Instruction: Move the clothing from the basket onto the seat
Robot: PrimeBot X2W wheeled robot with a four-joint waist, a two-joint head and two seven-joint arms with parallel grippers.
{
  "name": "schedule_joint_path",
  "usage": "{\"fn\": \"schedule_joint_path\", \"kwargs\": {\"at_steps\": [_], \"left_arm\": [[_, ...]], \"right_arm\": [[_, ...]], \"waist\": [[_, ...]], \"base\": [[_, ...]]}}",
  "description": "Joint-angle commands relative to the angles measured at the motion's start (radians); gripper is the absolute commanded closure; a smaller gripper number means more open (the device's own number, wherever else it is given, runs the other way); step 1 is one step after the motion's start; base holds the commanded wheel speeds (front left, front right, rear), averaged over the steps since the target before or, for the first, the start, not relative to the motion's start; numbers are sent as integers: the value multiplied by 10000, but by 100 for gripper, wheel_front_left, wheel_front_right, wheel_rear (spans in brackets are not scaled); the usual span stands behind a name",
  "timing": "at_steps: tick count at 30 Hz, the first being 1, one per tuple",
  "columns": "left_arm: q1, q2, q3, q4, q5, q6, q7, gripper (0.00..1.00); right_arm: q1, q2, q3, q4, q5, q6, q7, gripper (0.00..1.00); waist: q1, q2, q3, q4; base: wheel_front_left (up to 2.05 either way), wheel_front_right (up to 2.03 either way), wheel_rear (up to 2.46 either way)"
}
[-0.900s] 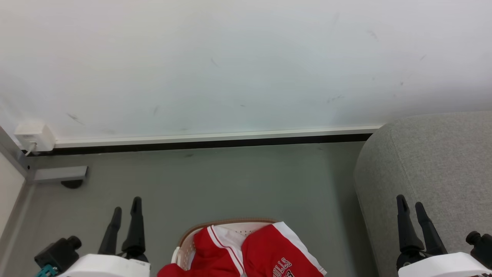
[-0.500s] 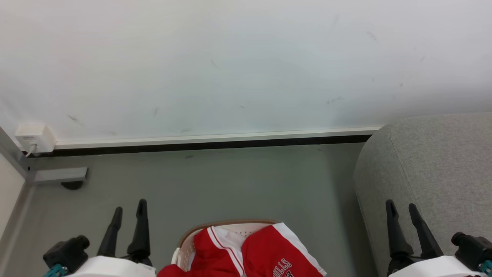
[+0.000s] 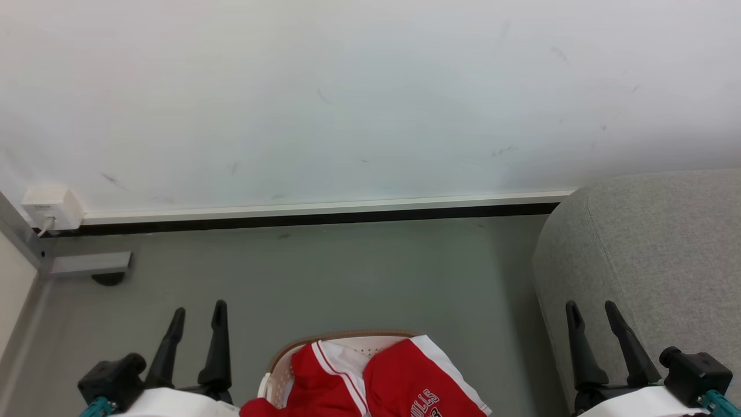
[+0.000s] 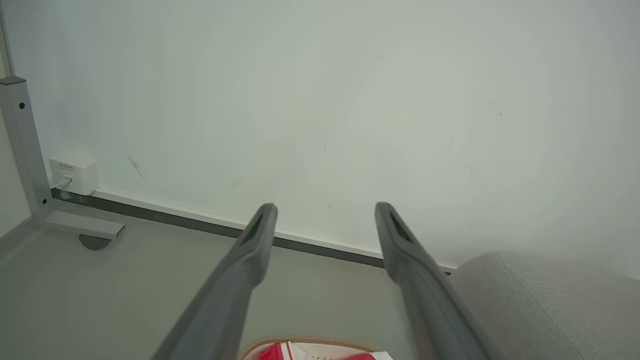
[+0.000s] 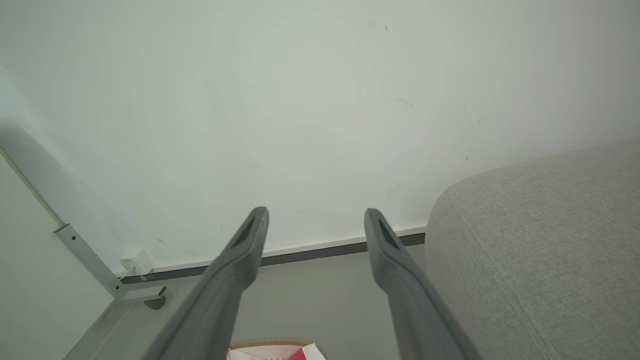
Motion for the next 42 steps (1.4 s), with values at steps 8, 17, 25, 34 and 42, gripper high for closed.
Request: {"fn": "schedule_joint_path", "kwargs": {"at_steps": [8, 17, 25, 34, 42], "left_arm": [[20, 104, -39, -128, 970, 24, -258, 0], [42, 89, 6, -201, 1646, -18, -454, 0], [7, 10, 76, -120, 1975, -130, -605, 0], [-19, -40, 157, -29, 2372, -247, -738, 0], [-42, -68, 193, -9, 2913, -334, -885, 0]], "right_arm": [[-179, -7, 102, -117, -884, -15, -259, 0], [-196, 11, 201, -151, -1532, -17, -449, 0], [-204, 19, 224, -211, -1930, -18, -606, 0], [-177, 26, 286, -265, -2280, -19, -739, 0], [-216, 26, 388, -264, -2724, -21, -899, 0]], "waist": [[0, 0, 10, -30], [0, 0, 0, -86], [0, 0, -1, -118], [0, 0, -8, -107], [0, 0, 4, -89]], "base": [[0, 0, 0], [0, 0, 0], [0, 0, 0], [0, 0, 0], [0, 0, 0]]}}
